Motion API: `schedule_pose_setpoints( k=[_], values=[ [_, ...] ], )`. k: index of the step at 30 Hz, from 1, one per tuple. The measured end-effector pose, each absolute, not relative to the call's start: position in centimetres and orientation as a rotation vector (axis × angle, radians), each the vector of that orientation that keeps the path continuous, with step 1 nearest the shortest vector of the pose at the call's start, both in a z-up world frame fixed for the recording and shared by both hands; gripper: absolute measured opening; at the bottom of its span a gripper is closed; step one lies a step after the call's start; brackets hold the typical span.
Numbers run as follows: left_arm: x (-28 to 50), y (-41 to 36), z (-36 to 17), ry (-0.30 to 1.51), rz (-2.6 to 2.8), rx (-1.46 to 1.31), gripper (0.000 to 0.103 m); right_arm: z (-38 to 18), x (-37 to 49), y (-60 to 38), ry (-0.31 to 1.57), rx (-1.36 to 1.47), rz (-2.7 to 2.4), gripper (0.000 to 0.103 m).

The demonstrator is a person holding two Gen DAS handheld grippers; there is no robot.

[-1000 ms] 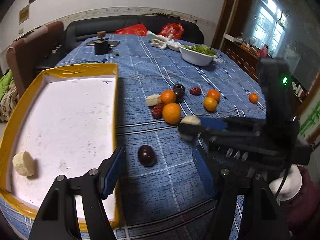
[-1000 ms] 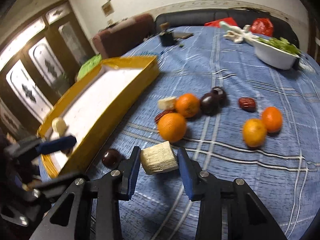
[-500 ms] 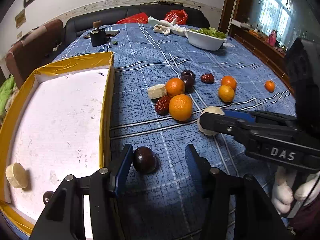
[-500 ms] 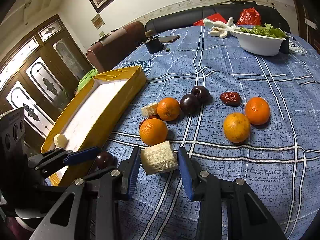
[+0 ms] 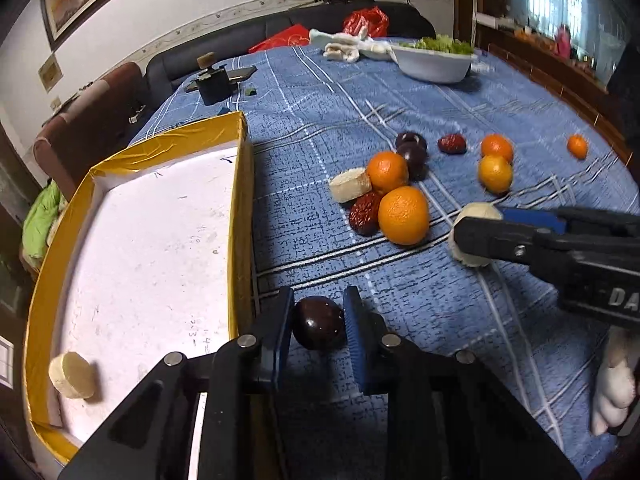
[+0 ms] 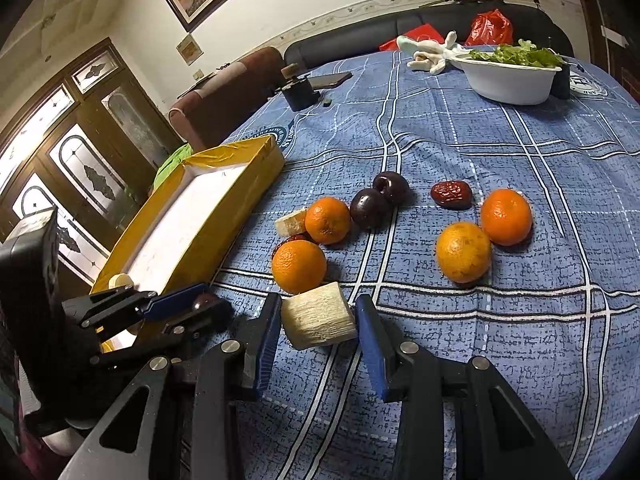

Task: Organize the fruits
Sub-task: 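Grasp a second white cube with the right tool while the left tool grasps a plum, then carry the plum and cube into the tray and open both tools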

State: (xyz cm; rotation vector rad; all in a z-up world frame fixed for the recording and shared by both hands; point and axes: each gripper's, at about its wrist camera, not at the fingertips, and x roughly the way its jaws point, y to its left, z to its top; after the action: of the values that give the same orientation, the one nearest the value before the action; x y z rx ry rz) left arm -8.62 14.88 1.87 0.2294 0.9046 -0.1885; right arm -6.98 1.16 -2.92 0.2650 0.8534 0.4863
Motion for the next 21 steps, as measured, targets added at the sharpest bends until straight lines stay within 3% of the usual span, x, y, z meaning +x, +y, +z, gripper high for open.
schedule_pose_setpoints(
  k=[10,21],
  values=[
    [-10.1,20.6,6.4,0.81,-0.14,-0.01,0.025,-1.7,-8.1,1.6,0.808,0.253,0.508,0.042],
    [-12.5,30.5,5.1,0.81,0.041,-0.163,0.025,1.9,-10.2,9.9,0.823,0.165,0.669,0.042]
  ],
)
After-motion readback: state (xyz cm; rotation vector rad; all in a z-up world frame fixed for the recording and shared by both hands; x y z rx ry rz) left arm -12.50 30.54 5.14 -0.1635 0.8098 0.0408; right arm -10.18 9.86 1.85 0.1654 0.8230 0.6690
